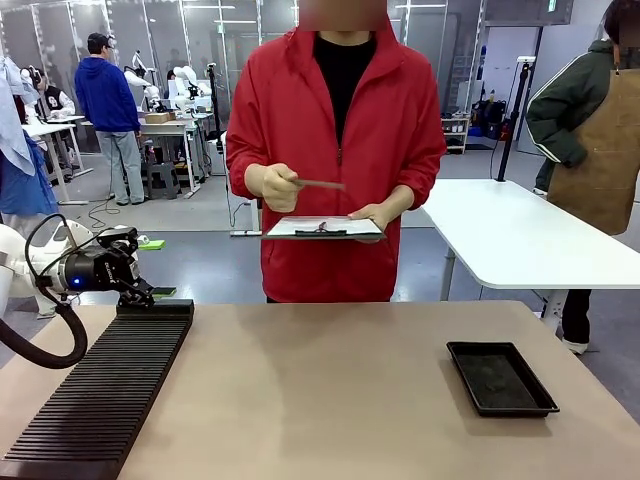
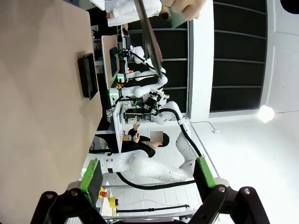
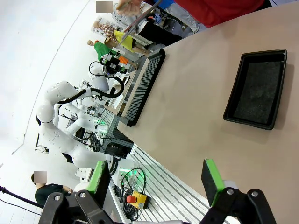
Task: Inspect the PCB.
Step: Pick up the Blank PCB that the human is holding.
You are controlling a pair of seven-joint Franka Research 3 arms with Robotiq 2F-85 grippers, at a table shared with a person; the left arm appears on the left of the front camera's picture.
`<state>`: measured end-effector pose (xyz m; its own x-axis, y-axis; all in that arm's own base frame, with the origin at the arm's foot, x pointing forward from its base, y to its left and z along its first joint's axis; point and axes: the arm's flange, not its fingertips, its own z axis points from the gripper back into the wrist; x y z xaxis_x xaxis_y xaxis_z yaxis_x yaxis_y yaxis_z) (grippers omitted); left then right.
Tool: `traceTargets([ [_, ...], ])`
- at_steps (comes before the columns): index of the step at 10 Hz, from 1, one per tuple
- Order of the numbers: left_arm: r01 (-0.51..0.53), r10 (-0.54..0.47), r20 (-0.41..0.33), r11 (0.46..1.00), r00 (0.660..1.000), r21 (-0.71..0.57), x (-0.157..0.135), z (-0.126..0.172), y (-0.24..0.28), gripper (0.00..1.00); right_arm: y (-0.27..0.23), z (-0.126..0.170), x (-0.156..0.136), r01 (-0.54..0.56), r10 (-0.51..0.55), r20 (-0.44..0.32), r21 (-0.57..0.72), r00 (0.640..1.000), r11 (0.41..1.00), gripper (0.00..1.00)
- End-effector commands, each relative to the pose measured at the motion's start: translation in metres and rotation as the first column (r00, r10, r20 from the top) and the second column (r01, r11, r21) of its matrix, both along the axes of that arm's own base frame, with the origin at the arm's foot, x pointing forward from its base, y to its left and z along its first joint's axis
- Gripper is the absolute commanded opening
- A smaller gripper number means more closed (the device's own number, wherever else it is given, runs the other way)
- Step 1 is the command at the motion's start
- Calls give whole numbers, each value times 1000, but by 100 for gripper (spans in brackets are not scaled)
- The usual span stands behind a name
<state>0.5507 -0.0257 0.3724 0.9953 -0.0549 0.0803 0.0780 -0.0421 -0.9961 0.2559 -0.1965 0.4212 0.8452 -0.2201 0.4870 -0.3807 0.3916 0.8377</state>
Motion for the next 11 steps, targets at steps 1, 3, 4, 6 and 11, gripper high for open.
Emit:
traceTargets([
  [1,2,-2,2,1000,1000,-4,3,2,0,100,-2,1,1,-2,2,24,2,1000,1000,100],
  [3,2,-2,2,1000,1000,-4,3,2,0,100,-2,1,1,-2,2,24,2,1000,1000,100],
  [4,2,-2,2,1000,1000,-4,3,2,0,100,-2,1,1,-2,2,24,2,1000,1000,100],
  [6,2,-2,2,1000,1000,-4,3,2,0,100,-2,1,1,-2,2,24,2,1000,1000,100],
  [11,-2,1,7,1000,1000,12,-31,28,42,100,-2,1,1,-2,2,24,2,1000,1000,100],
])
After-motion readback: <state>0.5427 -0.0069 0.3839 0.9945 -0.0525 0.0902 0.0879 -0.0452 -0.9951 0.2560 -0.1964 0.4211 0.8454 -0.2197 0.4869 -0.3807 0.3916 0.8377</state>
